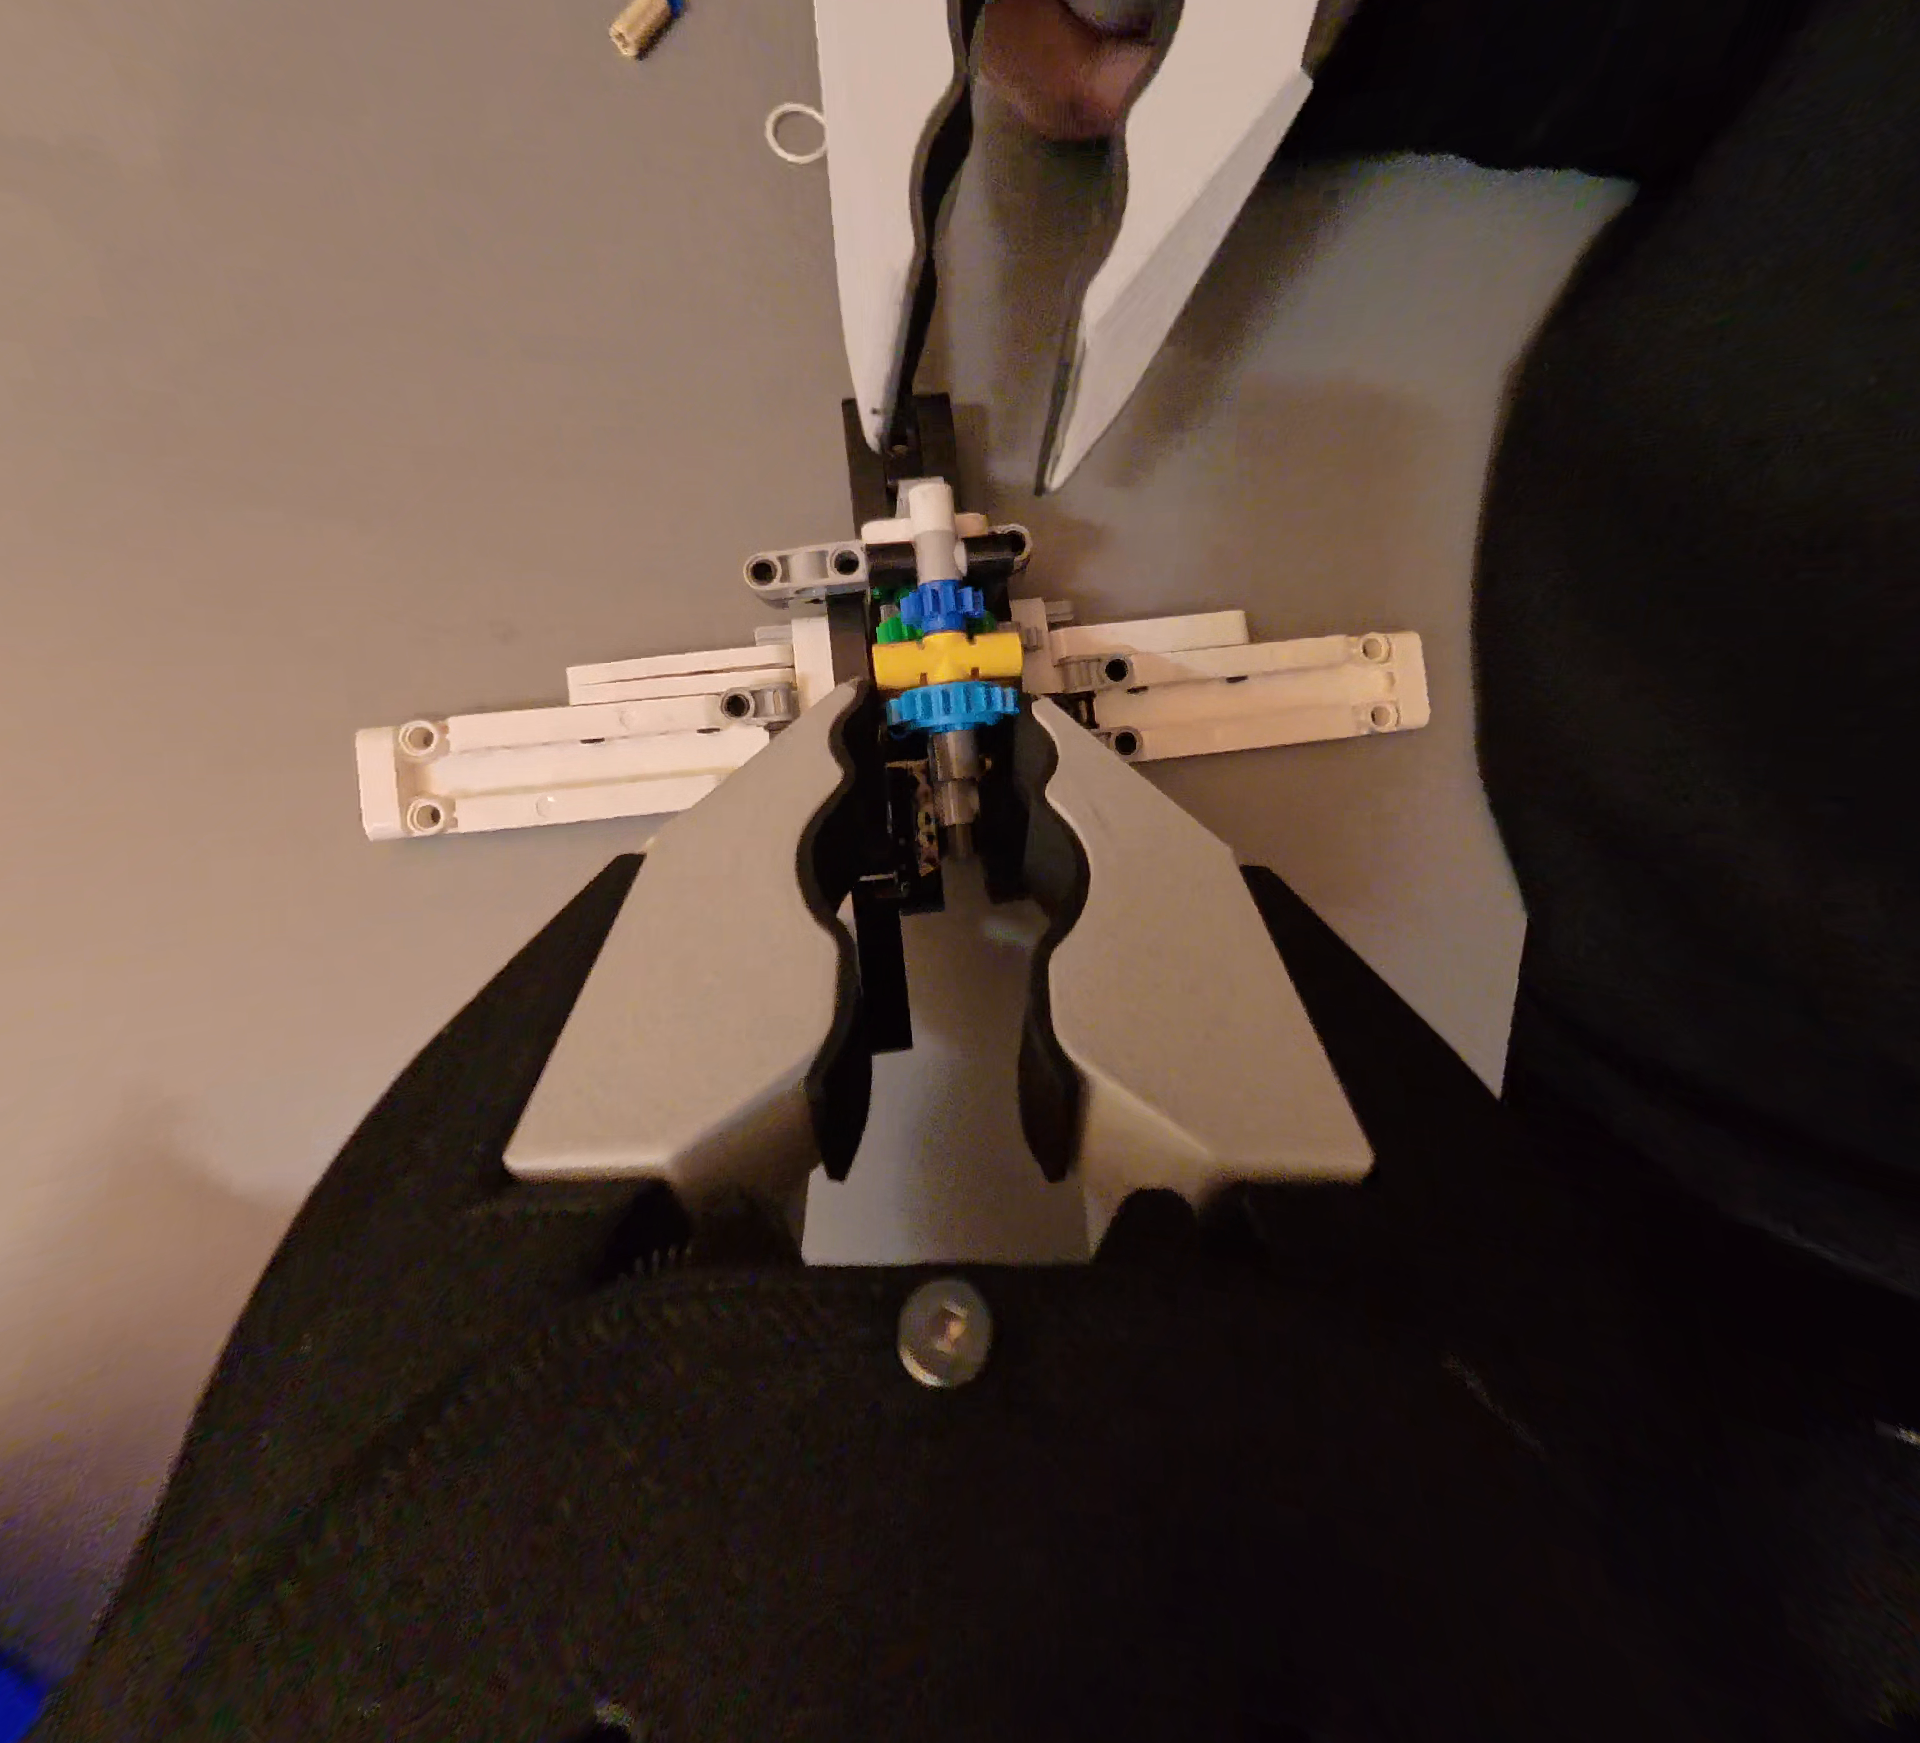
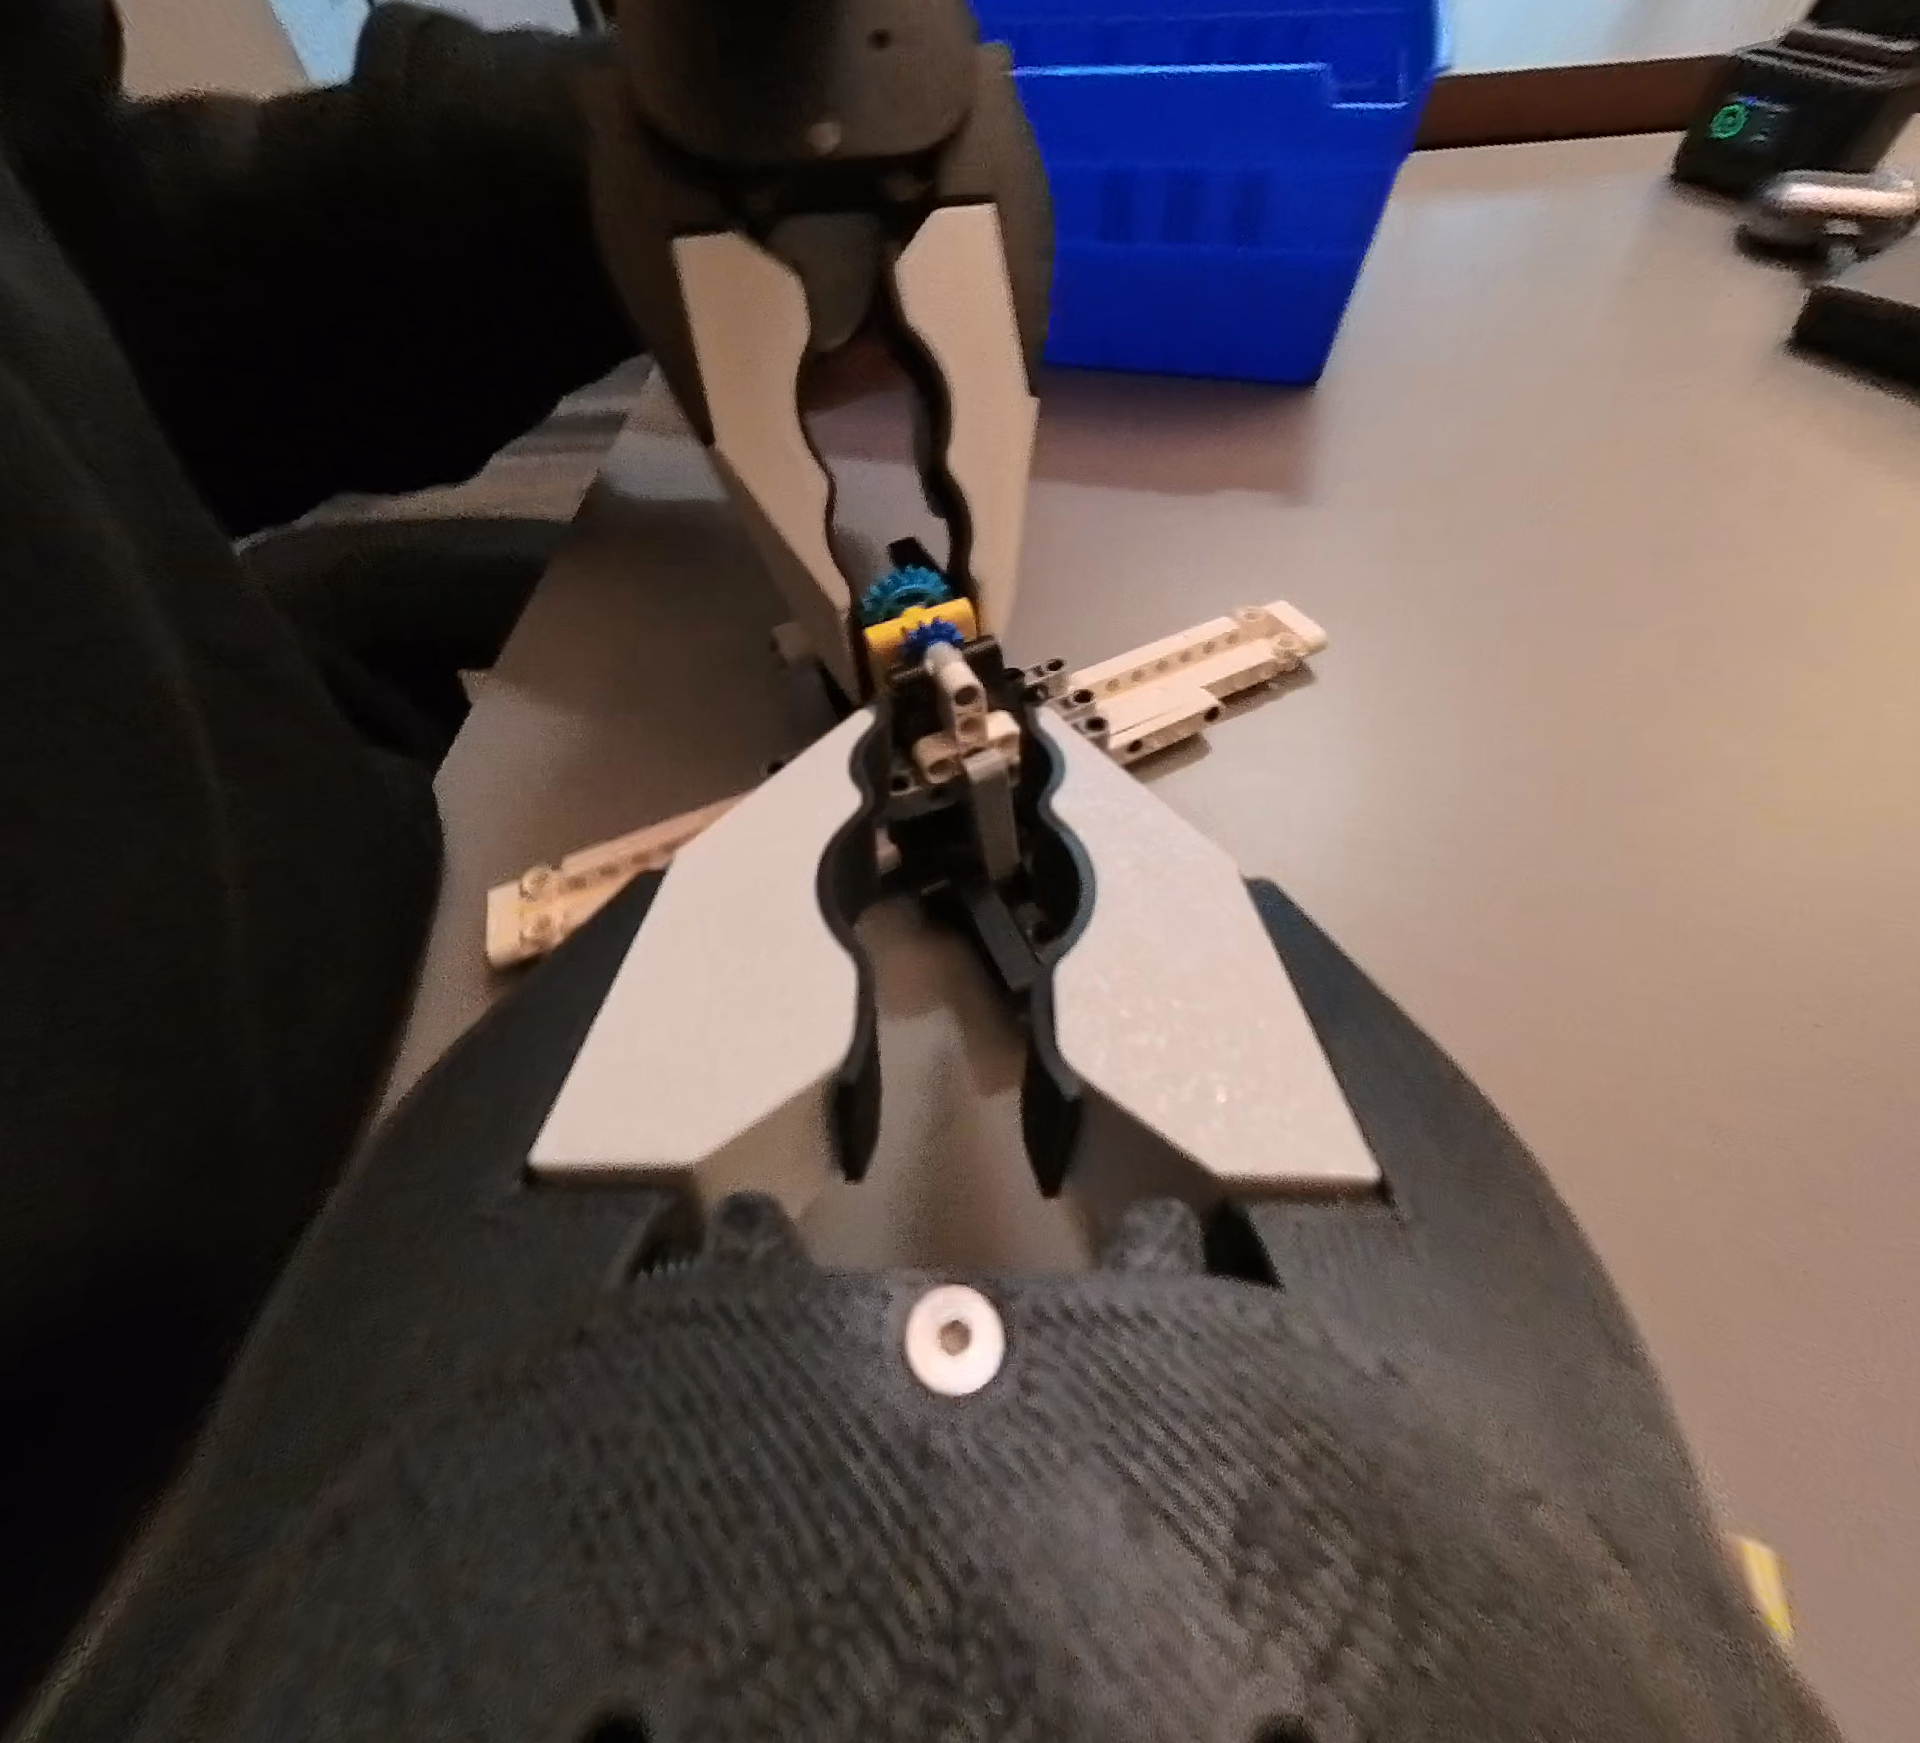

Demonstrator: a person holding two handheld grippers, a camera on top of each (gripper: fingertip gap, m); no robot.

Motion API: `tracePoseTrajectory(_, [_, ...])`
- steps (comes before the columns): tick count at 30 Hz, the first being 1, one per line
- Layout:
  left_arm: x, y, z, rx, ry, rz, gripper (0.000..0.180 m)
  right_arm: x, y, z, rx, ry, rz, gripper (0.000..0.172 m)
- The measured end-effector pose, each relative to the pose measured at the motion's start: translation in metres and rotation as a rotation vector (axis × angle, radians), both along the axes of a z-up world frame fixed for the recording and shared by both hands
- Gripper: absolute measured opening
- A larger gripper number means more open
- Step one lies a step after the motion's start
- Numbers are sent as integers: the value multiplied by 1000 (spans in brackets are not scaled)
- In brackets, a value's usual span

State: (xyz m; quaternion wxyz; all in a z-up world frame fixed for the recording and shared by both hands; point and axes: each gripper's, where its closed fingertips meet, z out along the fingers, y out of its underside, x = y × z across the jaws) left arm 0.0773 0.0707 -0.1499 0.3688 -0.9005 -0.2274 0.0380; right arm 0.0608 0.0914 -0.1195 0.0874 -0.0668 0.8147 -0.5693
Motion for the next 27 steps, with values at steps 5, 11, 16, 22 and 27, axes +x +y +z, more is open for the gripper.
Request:
tracePoseTrajectory(5, [-3, -10, -1, -30, -21, -27, 26, 1, -4, -9, 45, 67, -13, 22])
tracePoseTrajectory(11, [-2, -10, -3, -80, 1, -29, 29, 0, -6, -13, 69, 70, -26, 18])
tracePoseTrajectory(16, [-3, -2, 9, -9, 20, 1, 41, 0, -10, -16, 120, 70, -18, 18])
tracePoseTrajectory(22, [-16, -3, -2, -83, 67, 77, 37, 2, -11, -19, 133, 93, -12, 15])
tracePoseTrajectory(27, [-17, -1, -2, -54, 65, 80, 25, 1, -9, -19, 118, 100, -16, 12])
